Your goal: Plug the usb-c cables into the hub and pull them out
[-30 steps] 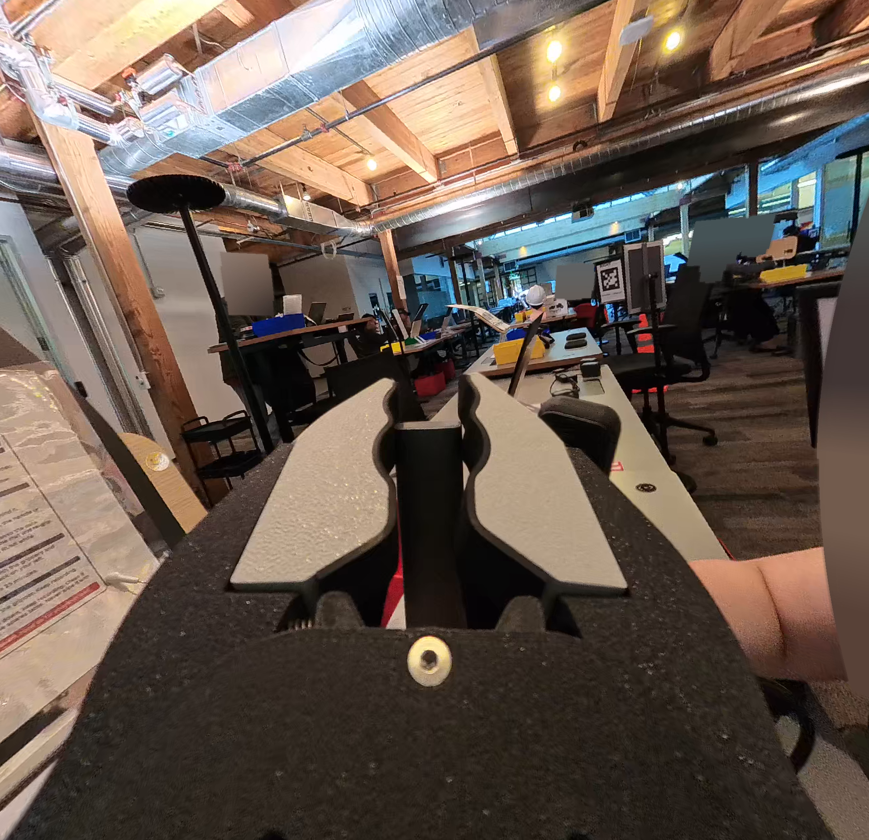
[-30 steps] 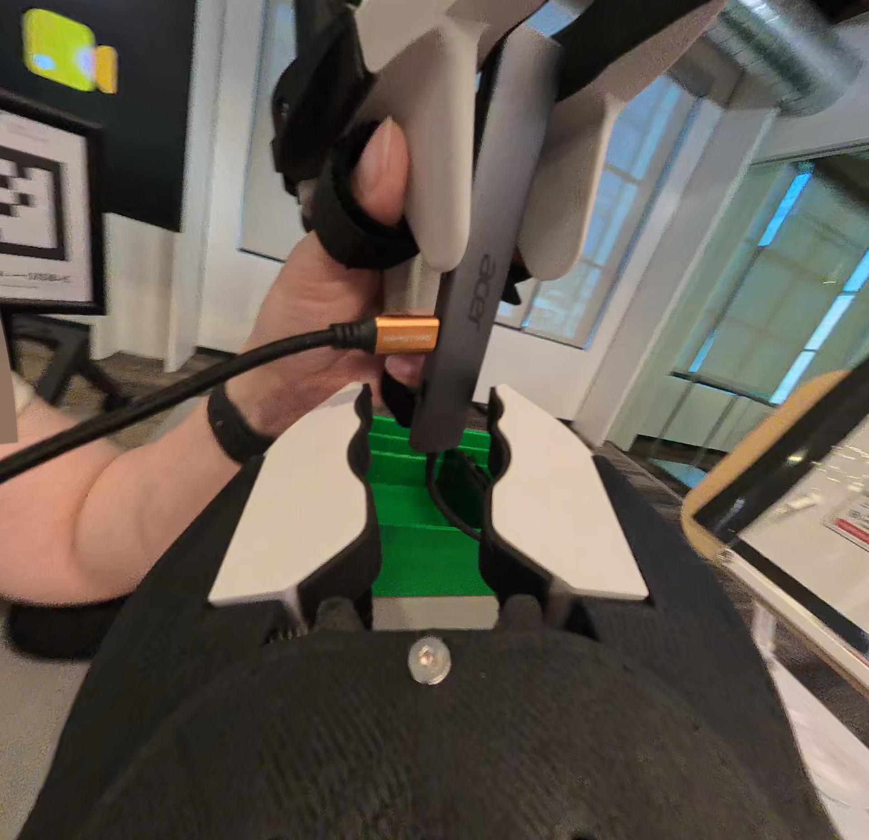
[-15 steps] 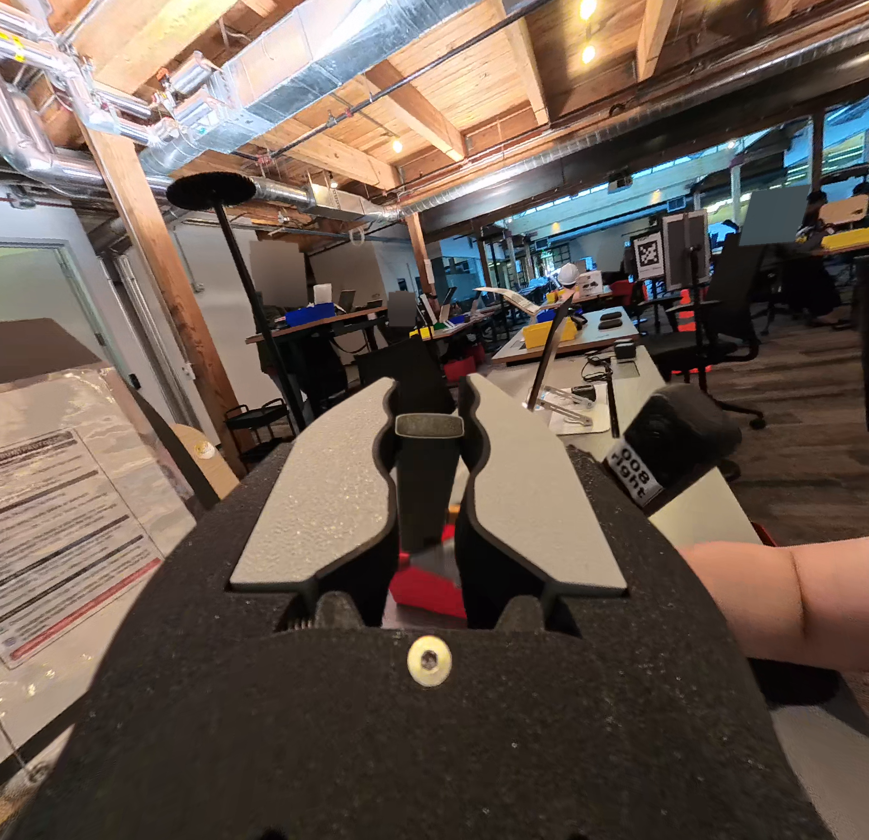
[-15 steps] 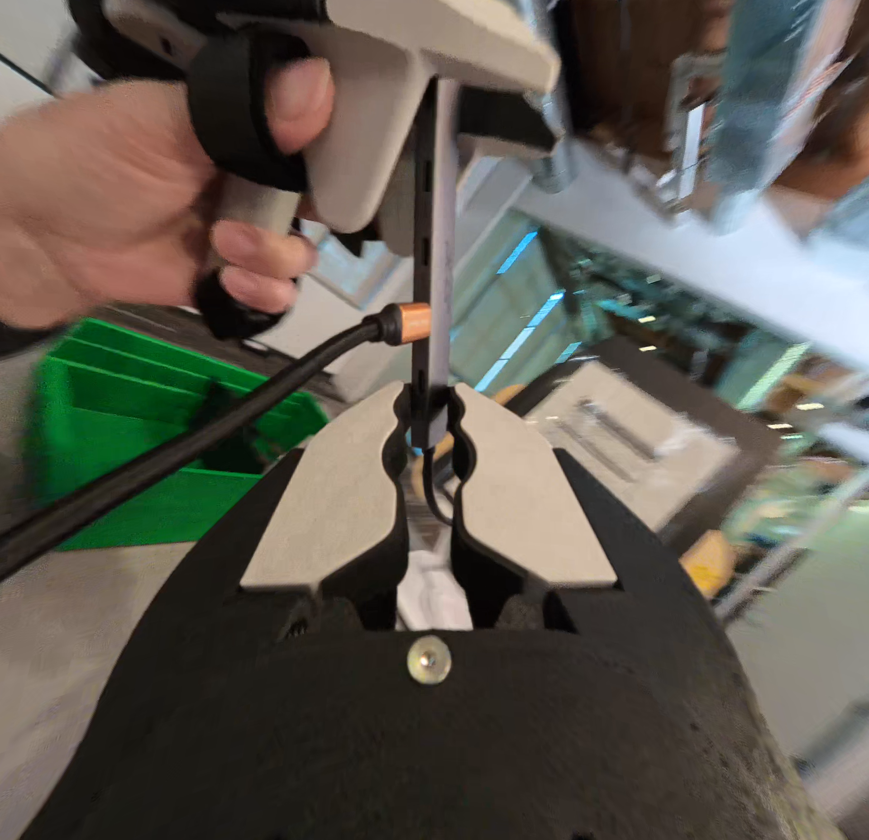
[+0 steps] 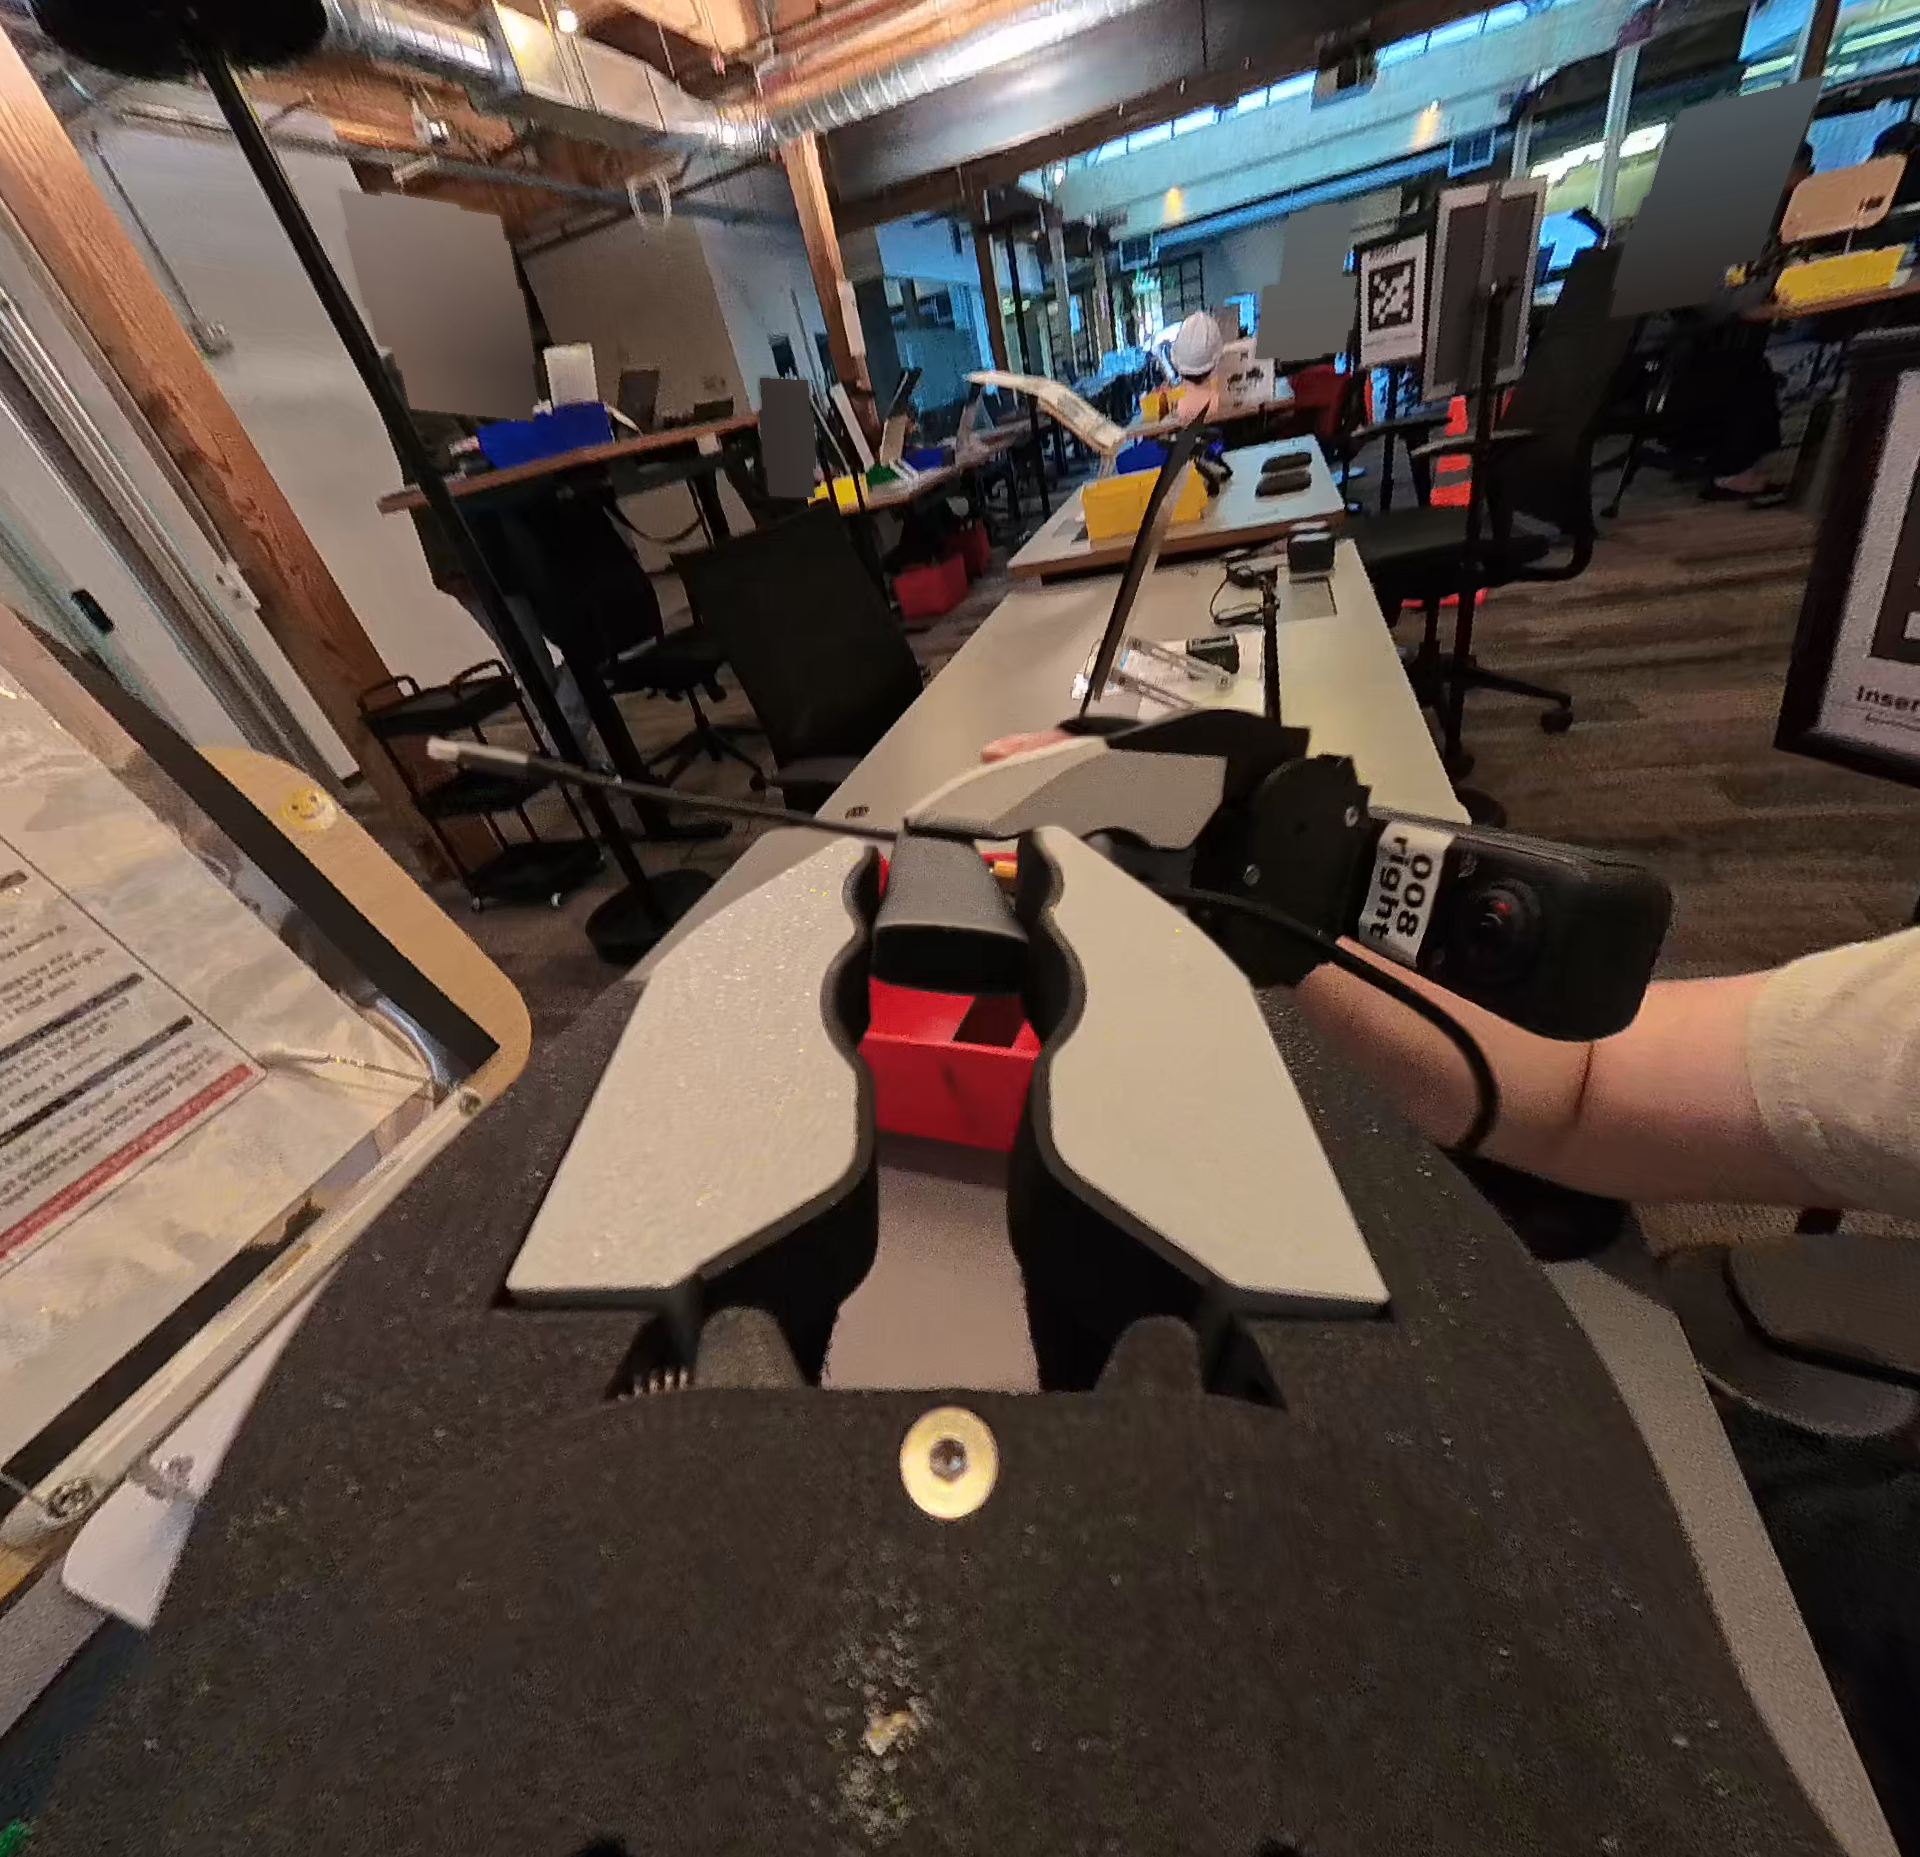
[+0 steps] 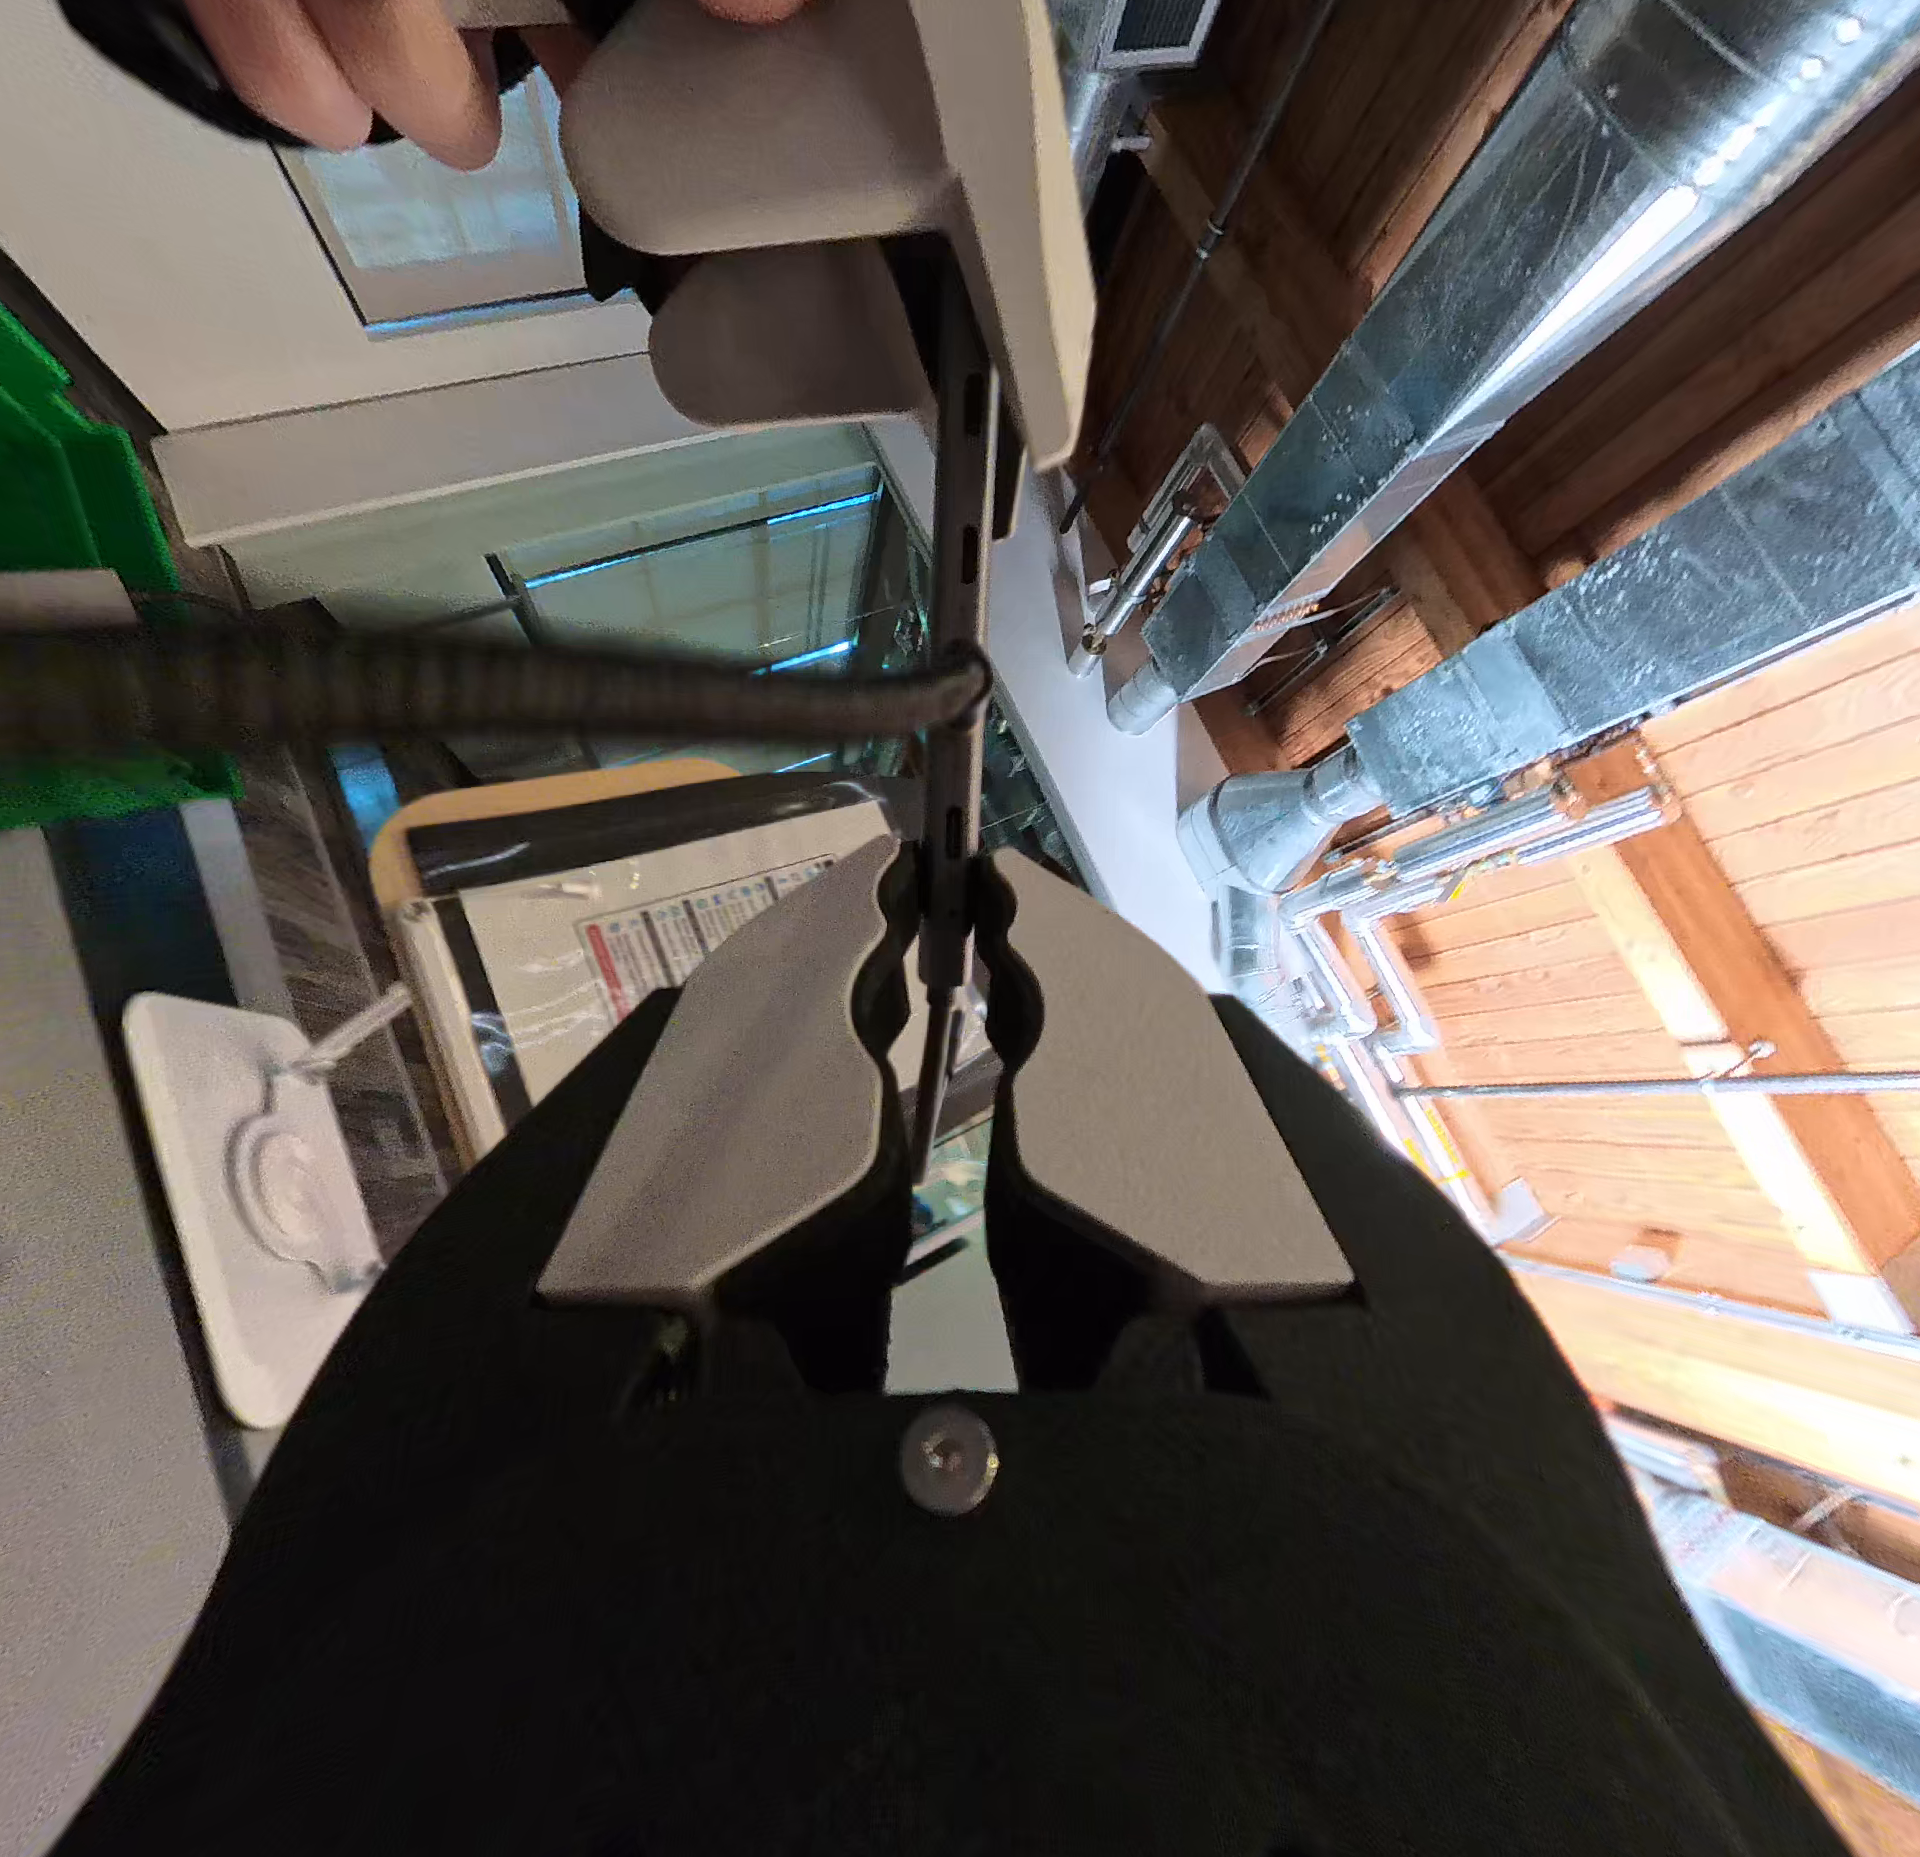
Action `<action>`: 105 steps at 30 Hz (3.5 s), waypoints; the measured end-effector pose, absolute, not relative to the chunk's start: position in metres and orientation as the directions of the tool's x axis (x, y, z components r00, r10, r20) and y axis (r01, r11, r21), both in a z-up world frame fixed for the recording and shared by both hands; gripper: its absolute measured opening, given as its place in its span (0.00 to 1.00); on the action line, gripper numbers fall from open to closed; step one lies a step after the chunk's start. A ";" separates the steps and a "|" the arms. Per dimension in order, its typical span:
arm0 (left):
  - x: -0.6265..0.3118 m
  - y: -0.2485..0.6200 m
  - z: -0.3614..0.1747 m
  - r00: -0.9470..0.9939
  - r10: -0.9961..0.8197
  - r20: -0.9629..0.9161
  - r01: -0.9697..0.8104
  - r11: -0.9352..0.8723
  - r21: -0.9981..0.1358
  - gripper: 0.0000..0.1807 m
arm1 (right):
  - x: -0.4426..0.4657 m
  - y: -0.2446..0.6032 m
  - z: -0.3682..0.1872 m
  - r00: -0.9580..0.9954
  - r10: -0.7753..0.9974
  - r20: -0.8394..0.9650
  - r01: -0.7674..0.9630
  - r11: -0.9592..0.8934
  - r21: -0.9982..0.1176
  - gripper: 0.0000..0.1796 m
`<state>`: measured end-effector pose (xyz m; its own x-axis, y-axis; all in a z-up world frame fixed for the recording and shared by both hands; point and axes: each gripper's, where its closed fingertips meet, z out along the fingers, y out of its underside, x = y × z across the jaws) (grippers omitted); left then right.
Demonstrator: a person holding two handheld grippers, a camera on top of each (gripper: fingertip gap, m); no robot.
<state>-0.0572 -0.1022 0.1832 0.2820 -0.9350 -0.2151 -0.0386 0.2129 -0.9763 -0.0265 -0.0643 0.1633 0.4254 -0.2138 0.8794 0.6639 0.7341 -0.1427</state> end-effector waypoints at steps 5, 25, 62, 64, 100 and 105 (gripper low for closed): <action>-0.048 -0.095 0.167 0.297 -0.925 -0.238 -0.141 0.204 -0.969 0.13 | -0.027 -0.068 0.162 0.344 -0.288 0.894 0.705 0.708 -0.043 0.06; -0.040 -0.083 0.144 0.278 -0.866 -0.416 -0.307 0.330 -0.892 0.14 | -0.013 -0.070 0.167 0.250 -0.410 0.877 0.749 0.656 0.093 0.06; -0.055 -0.101 0.207 0.608 -0.288 -0.740 -0.271 0.801 -0.534 0.13 | -0.039 -0.094 0.199 0.774 0.519 0.363 -0.128 0.690 -0.713 0.11; -0.053 -0.106 0.206 0.602 -0.277 -0.748 -0.266 0.815 -0.516 0.14 | -0.039 -0.099 0.200 0.766 0.527 0.368 -0.149 0.702 -0.696 0.08; -0.051 -0.093 0.206 0.674 -0.334 -0.659 -0.232 0.752 -0.618 0.14 | -0.029 -0.096 0.199 0.803 0.377 0.461 0.042 0.737 -0.675 0.08; -0.108 -0.095 0.236 0.729 -0.463 -0.505 -0.012 0.729 -0.685 0.13 | -0.043 -0.097 0.193 0.800 0.316 0.510 0.113 0.755 -0.646 0.07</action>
<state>-0.1079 -0.0945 0.2362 0.7286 -0.4627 -0.5051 -0.0120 0.7286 -0.6848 -0.0426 -0.0969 0.1933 0.7999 0.3165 0.5099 0.1131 0.7549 -0.6460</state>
